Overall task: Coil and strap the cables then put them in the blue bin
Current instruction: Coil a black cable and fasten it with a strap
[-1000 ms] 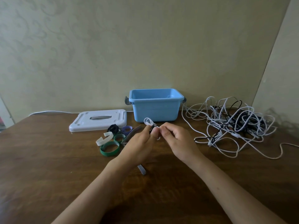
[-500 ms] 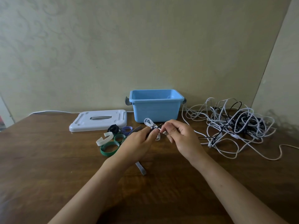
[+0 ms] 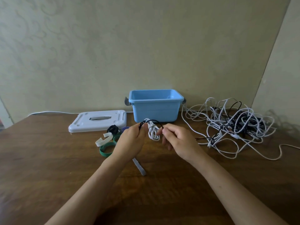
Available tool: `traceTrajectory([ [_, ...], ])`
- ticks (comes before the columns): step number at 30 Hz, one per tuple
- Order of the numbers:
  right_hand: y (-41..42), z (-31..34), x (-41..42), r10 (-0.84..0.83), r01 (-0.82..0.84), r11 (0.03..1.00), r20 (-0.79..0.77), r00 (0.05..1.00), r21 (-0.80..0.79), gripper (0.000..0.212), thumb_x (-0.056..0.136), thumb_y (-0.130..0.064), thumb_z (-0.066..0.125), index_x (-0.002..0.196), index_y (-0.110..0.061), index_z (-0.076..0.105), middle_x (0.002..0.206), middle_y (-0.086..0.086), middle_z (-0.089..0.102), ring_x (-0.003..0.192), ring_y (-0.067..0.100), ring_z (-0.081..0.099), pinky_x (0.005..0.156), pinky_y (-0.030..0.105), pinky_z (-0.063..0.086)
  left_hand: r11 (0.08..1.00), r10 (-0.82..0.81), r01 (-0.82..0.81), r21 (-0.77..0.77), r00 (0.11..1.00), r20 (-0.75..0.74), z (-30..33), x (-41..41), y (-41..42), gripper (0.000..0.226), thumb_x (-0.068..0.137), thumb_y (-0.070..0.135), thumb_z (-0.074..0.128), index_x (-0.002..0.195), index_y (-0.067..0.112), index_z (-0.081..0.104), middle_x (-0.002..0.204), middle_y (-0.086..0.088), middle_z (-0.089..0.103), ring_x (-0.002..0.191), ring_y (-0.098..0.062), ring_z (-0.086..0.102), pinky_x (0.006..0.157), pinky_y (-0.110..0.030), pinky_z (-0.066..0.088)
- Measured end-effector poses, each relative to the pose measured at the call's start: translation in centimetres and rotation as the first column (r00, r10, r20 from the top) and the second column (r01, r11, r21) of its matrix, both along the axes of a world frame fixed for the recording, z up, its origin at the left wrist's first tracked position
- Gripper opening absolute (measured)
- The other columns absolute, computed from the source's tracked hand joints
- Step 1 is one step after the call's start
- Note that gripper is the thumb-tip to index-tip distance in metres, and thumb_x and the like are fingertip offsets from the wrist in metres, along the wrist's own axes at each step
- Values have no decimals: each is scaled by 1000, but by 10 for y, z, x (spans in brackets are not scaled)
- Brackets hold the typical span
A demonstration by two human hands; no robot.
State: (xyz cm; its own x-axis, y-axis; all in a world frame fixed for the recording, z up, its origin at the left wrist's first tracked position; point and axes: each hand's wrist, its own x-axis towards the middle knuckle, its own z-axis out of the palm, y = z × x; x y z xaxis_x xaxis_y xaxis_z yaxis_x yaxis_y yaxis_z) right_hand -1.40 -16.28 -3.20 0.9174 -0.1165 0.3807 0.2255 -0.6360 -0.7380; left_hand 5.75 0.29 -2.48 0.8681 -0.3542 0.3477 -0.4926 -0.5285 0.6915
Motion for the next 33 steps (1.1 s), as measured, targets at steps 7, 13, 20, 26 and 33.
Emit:
traceTrajectory([
  [7,18,-6,0,60,-59,994,5,998,-92,20,106,-32,51,101,-31,71,75,-6,68,58,5,57,60,27,45,982,-161,137,-132,969,-189,-3,-2,-1,40,101,31,30,69,20,50,53,15,47,63,-13,42,63,-35,33],
  [13,20,-4,-6,77,-79,990,-19,997,-114,24,106,-32,51,90,-38,67,67,-14,66,55,4,58,59,23,43,972,-225,208,-109,958,-176,-3,-6,0,43,103,52,34,86,23,60,81,7,63,80,-12,59,78,-34,46],
  [20,16,2,-5,-15,4,972,-47,999,-235,29,104,-48,49,92,-33,71,73,-15,69,64,8,63,60,31,51,982,-129,125,-139,991,-25,-1,-3,1,36,107,35,26,85,17,48,79,0,51,76,-17,48,70,-33,38],
  [26,20,-9,-3,95,-134,951,-150,984,-277,23,105,-40,49,102,-36,71,79,-7,70,67,4,62,63,25,47,953,-139,101,-287,984,-114,-6,-1,-5,41,105,50,26,83,22,47,73,4,47,68,-11,46,66,-33,37],
  [33,40,-11,2,44,-149,946,-339,940,-289,47,107,-48,37,86,-22,70,74,-2,70,72,10,66,77,31,50,914,-120,98,-395,992,-30,-11,-1,-12,38,105,45,31,90,18,53,69,11,50,60,0,49,61,-25,37],
])
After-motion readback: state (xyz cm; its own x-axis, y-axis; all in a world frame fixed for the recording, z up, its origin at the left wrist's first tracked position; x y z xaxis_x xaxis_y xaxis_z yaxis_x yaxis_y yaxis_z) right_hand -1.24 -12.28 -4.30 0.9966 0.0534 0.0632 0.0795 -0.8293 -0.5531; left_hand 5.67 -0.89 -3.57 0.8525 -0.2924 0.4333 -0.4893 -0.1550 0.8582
